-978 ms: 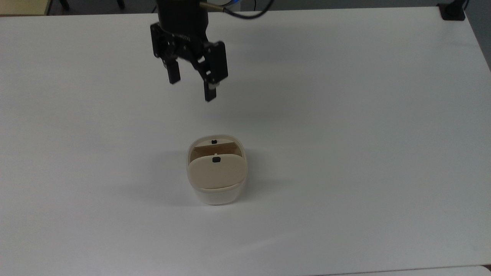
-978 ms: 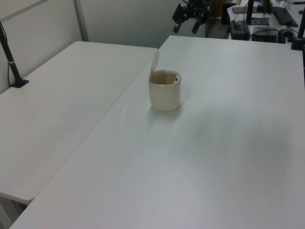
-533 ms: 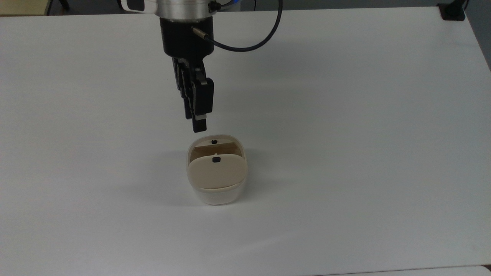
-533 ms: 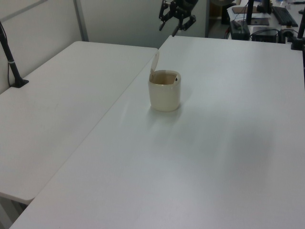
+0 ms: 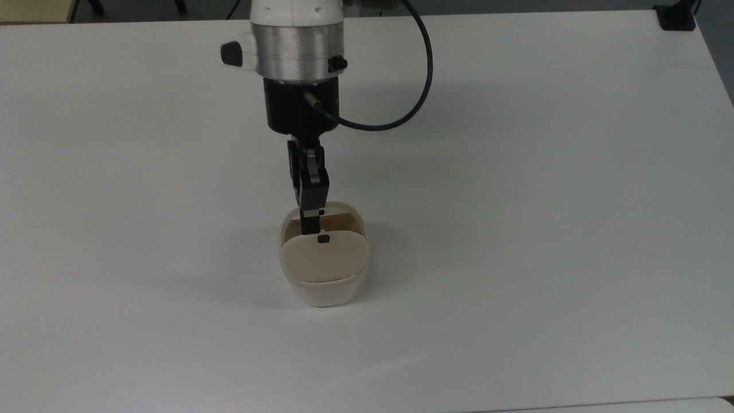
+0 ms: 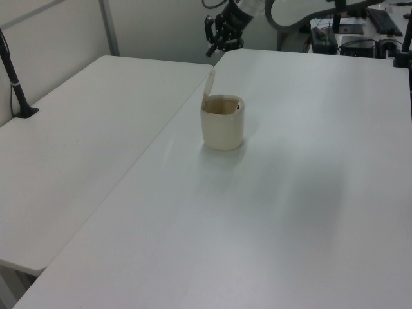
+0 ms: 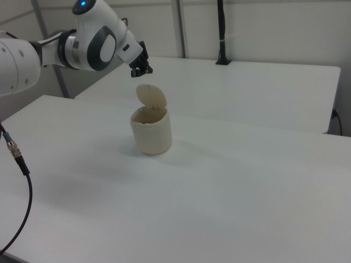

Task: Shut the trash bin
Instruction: 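Lower the gripper toward the raised lid of the cream bin, then push the raised lid down with the gripper fingers onto the bin rim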

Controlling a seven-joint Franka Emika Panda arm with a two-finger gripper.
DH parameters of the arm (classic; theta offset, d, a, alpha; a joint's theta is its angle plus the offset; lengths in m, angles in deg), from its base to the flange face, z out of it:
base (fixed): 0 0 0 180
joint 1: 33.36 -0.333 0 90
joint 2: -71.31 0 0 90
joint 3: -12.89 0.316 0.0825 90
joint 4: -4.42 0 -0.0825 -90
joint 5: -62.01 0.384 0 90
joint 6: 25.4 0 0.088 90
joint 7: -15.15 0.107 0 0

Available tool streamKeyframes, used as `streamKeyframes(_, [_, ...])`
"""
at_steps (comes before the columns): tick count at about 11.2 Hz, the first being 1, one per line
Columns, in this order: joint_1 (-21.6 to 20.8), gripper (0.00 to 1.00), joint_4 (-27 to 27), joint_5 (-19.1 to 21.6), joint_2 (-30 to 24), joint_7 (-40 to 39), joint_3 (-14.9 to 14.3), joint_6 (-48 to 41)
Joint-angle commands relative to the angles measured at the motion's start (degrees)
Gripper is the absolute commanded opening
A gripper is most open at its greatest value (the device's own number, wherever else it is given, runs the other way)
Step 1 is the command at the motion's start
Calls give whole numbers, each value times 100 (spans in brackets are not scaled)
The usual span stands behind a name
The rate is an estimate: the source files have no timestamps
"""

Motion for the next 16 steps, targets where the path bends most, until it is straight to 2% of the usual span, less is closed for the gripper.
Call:
streamKeyframes(1, [-241, 0, 409, 22, 440, 303, -211, 125])
streamKeyframes(5, [-329, 0, 279, -145, 529, 260, -211, 116])
streamKeyframes(9, [-329, 0, -117, -365, 204, 172, -194, 90])
streamKeyframes(11, [-302, 0, -537, -374, -50, -169, -159, 73])
streamKeyframes(14, [-294, 0, -688, -470, -95, -259, -150, 37])
streamKeyframes(16, [-294, 0, -1100, -497, -401, -504, -132, 37])
